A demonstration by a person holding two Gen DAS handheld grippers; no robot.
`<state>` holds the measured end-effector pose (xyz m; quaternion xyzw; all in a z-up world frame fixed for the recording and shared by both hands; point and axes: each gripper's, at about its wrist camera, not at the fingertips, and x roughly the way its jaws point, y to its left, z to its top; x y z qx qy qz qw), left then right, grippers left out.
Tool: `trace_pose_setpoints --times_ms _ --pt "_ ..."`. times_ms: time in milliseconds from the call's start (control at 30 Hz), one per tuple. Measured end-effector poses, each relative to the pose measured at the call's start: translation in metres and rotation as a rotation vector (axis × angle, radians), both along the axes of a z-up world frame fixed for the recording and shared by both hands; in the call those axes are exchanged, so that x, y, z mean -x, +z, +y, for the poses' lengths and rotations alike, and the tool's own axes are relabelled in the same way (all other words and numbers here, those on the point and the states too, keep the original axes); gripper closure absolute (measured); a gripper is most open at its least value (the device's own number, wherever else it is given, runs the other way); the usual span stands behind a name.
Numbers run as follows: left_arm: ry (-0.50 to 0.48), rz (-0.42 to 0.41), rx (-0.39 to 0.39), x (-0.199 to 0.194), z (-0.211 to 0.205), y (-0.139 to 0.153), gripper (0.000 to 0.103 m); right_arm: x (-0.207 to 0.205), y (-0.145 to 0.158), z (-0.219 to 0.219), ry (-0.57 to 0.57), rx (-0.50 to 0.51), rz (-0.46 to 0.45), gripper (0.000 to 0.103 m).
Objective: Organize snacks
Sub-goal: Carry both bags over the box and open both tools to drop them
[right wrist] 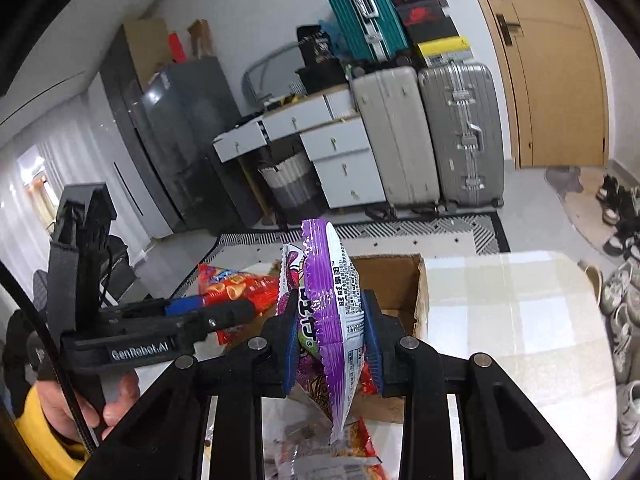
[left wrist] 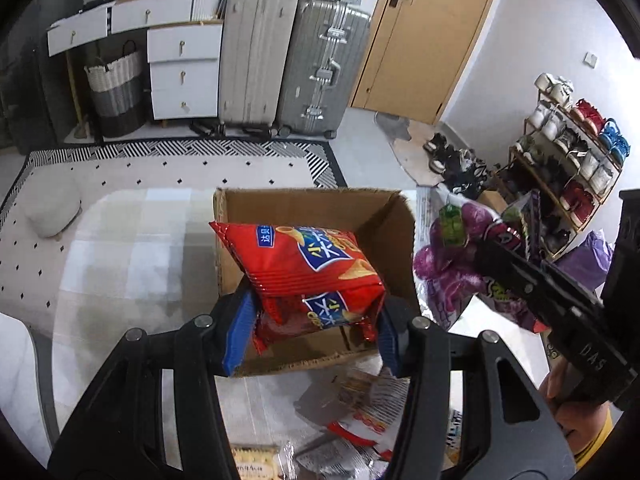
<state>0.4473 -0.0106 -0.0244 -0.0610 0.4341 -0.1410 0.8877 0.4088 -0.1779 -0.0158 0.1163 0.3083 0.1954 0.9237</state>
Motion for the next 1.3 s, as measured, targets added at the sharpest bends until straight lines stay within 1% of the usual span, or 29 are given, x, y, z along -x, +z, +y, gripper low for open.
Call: trace_pose_setpoints --times_ms 200,400,600,667,1133,1300 --pt "-0.005 0.033 0.004 -0.02 -0.003 -0.03 0.054 -0.016 -0.015 0.002 -0.002 0.014 0.026 0.075" --pt "-0.011 0.051 0.001 -0.037 -0.011 -0.048 0.053 -0.025 -0.029 0.009 0.008 0.025 0.063 0.075" --pt "-0.012 0.068 -0.003 -0.043 -0.015 -0.065 0.053 -0.025 -0.04 0.014 0.011 0.041 0.085 0.075" --pt "-0.013 0.067 -0.003 -0.039 -0.015 -0.067 0.053 -0.027 -0.042 0.014 0.007 0.044 0.09 0.075" --pt "-0.035 0.087 -0.008 -0.044 -0.018 -0.079 0.052 -0.032 -0.049 0.018 0.005 0.053 0.125 0.075" --pt "-0.031 0.101 -0.017 -0.044 -0.014 -0.083 0.049 -0.036 -0.053 0.018 0.006 0.063 0.136 0.075"
